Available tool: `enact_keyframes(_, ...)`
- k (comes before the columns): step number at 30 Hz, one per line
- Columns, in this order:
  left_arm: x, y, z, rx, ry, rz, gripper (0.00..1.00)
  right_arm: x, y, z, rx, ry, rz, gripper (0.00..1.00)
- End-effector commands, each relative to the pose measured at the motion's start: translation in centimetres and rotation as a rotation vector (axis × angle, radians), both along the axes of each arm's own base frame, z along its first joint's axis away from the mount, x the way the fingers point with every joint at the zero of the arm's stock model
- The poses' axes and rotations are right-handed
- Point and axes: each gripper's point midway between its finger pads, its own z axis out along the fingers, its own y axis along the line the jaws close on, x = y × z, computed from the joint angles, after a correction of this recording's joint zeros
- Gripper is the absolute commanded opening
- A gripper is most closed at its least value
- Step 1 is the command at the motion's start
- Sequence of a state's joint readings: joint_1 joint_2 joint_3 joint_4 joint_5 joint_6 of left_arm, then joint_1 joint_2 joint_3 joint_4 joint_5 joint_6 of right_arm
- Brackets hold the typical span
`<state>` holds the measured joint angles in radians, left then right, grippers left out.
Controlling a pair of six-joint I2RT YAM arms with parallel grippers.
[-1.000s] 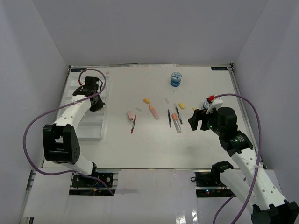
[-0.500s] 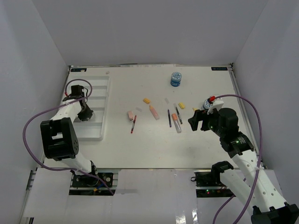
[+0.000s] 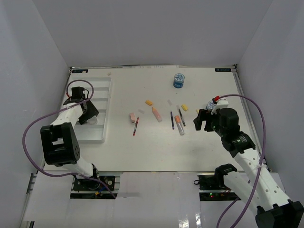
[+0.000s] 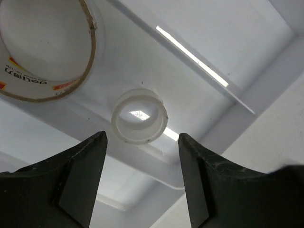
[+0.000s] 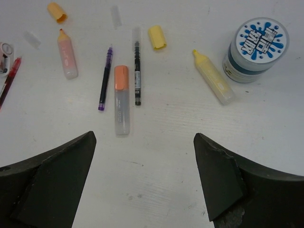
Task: Sort the stationery into containers
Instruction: Place the stationery in the storage box, then pick up the stationery from the center of the board.
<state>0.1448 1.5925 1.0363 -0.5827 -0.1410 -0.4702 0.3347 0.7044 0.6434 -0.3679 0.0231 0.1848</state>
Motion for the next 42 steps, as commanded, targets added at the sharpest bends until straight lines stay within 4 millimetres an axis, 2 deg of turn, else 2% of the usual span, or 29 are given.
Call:
enact_keyframes(1,0.5,-1.5,3.9,-0.045,-0.143,-0.045,0.74,1.7,-2.1,1.6,-0.003,-0.025,-0.176,0.9)
enact_keyframes(3,0.4,-2.8,5.8,-0.049,-0.208,-0.095,0.79,2.7,-3.2,1.0,-0.052,0.023,-0.256,0.9)
enact_keyframes(5,0.3,-3.7,7.5,-0.032,-0.261,-0.133,0.89,3.4,-4.0,0.6,-0.07,0.058,-0.319,0.9)
enact_keyframes(6,0.3,-5.0,7.9,-0.024,-0.276,-0.188,0.92,4.4,-4.5,0.2,-0.097,0.084,-0.36,0.9)
enact_keyframes(7,0.3,-5.3,8.4,0.0,-0.291,-0.205,0.95,4.9,-5.0,0.1,-0.106,0.094,-0.39,0.9)
enact_keyframes(8,0.3,-6.6,9.0,0.015,-0.317,-0.25,0.98,5.7,-5.2,-0.9,-0.125,0.134,-0.416,0.9)
enact_keyframes(9,0.0,-8.2,9.6,0.039,-0.339,-0.324,0.98,6.6,-5.6,-0.3,-0.132,0.126,-0.448,0.9)
enact_keyframes(10,-0.2,-8.7,9.7,0.057,-0.347,-0.35,0.98,7.3,-6.1,-0.5,-0.139,0.138,-0.473,0.9)
enact_keyframes(11,0.0,-9.2,9.9,0.073,-0.371,-0.372,0.98,8.0,-6.3,-1.9,-0.159,0.186,-0.492,0.9)
enact_keyframes(13,-0.5,-11.1,9.4,0.051,-0.395,-0.447,0.98,9.4,-7.1,-2.1,-0.17,0.207,-0.531,0.9)
enact_keyframes(14,-0.7,-11.6,9.2,0.04,-0.399,-0.467,0.98,10.0,-7.3,-3.6,-0.194,0.251,-0.542,0.9)
enact_keyframes(15,-0.9,-12.1,9.1,0.032,-0.409,-0.487,0.98,10.5,-7.6,-4.1,-0.202,0.266,-0.554,0.9)
enact_keyframes(16,-1.5,-12.3,8.1,0.029,-0.397,-0.499,0.98,11.0,-8.0,-4.5,-0.207,0.281,-0.569,0.9)
enact_keyframes(19,-1.9,-12.4,7.4,0.052,-0.406,-0.508,0.98,12.5,-8.7,-6.0,-0.239,0.319,-0.603,0.9)
enact_keyframes(23,-1.9,-12.1,7.4,0.089,-0.408,-0.502,0.98,14.3,-9.1,-7.8,-0.234,0.353,-0.617,0.9)
enact_keyframes(34,-1.7,-12.2,7.2,0.098,-0.406,-0.508,0.98,17.0,-10.3,-9.9,-0.209,0.324,-0.595,0.9)
enact_keyframes(39,-1.7,-12.2,7.2,0.099,-0.407,-0.509,0.98,17.7,-10.6,-10.4,-0.24,0.313,-0.564,1.0)
enact_keyframes(41,-1.7,-12.3,7.3,0.097,-0.409,-0.511,0.98,17.9,-10.6,-10.3,-0.246,0.304,-0.559,0.85)
enact_keyframes(42,-1.6,-12.2,7.2,0.1,-0.407,-0.51,0.98,17.9,-10.6,-10.0,-0.248,0.293,-0.549,0.81)
